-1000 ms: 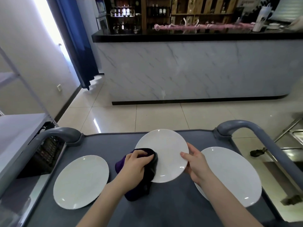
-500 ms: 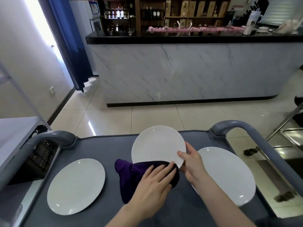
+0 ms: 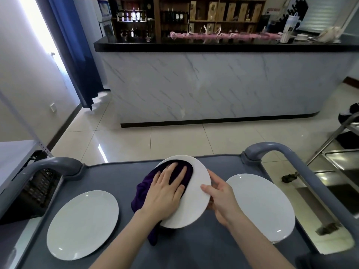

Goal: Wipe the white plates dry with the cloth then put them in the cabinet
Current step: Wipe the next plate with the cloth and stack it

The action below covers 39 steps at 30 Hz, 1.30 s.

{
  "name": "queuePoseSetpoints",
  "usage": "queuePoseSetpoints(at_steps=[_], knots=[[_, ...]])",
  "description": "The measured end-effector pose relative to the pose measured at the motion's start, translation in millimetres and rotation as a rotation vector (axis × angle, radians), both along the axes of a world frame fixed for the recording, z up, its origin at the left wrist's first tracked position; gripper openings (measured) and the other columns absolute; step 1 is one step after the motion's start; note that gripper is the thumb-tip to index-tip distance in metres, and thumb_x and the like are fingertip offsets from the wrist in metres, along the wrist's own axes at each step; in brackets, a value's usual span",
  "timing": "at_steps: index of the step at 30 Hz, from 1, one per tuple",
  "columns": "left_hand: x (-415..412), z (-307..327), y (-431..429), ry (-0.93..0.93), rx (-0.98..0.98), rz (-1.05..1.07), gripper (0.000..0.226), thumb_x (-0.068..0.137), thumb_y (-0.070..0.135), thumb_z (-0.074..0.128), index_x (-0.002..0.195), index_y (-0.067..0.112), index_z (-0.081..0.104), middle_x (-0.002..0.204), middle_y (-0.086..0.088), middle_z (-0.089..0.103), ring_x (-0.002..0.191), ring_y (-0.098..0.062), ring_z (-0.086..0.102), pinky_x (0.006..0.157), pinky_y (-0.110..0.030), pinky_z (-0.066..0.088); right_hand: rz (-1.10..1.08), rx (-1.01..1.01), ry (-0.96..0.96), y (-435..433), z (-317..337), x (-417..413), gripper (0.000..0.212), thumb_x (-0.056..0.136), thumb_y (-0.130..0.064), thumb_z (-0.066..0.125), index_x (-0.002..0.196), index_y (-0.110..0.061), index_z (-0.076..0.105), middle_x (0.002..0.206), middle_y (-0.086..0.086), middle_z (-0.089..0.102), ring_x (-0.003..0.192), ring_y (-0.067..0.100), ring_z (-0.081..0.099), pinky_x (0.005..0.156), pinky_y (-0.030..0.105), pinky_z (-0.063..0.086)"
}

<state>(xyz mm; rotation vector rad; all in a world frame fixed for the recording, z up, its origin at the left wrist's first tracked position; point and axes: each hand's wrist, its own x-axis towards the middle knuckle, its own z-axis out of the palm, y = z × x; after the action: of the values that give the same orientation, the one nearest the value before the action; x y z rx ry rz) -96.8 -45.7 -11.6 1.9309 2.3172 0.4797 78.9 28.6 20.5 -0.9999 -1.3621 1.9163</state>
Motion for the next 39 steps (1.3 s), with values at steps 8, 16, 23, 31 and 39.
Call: queuePoseSetpoints(at_steps=[8,16,23,31,39], knots=[[50.1,-5.7,-36.6,-0.105,0.057,-0.281,0.059,0.099,0.036,0.024,0.149,0.055,-0.001,0.159,0.03,-0.005,0.146,0.007,-0.008,0.117,-0.023,-0.008,-0.091,-0.015,0.054,11.3,1.7,3.9,0.043,0.098,0.001,0.047,0.127,-0.027,0.064,0.118,-0.001,0.072,0.107,0.02,0.069,0.079,0.036,0.057],[11.2,12.4,22.1,-0.006,0.057,-0.093,0.06,0.104,0.035,0.025,0.154,0.034,-0.008,0.156,0.023,-0.019,0.145,0.002,-0.02,0.122,-0.032,-0.006,-0.012,-0.011,0.036,0.8,4.6,3.2,0.049,0.096,0.001,0.049,0.125,-0.035,0.065,0.117,-0.002,0.072,0.099,0.017,0.07,0.069,0.035,0.057],[-15.8,8.3,9.2,0.09,0.032,0.052,0.058,0.105,0.04,0.019,0.149,0.034,-0.018,0.157,0.02,-0.021,0.146,-0.003,-0.022,0.122,-0.035,-0.011,-0.068,0.022,0.086,15.4,16.1,9.3,0.05,0.093,0.004,0.051,0.126,-0.031,0.065,0.114,-0.001,0.073,0.09,0.017,0.071,0.061,0.032,0.055],[35.5,-2.1,-49.1,-0.083,-0.006,-0.137,0.057,0.097,0.044,0.006,0.15,0.04,-0.015,0.157,0.027,-0.022,0.145,0.001,-0.023,0.117,-0.035,-0.021,-0.102,0.008,0.104,24.7,20.4,3.3,0.049,0.094,0.005,0.05,0.125,-0.03,0.065,0.112,0.0,0.074,0.087,0.018,0.071,0.062,0.035,0.056],[8.7,26.6,8.3,-0.137,0.061,-0.019,0.058,0.105,0.033,0.022,0.147,0.043,-0.017,0.156,0.027,-0.022,0.14,0.008,-0.029,0.12,-0.036,-0.014,0.094,0.04,0.047,-4.5,15.6,-14.8,0.048,0.096,-0.001,0.051,0.121,-0.04,0.067,0.111,0.001,0.074,0.092,0.015,0.071,0.065,0.033,0.056]])
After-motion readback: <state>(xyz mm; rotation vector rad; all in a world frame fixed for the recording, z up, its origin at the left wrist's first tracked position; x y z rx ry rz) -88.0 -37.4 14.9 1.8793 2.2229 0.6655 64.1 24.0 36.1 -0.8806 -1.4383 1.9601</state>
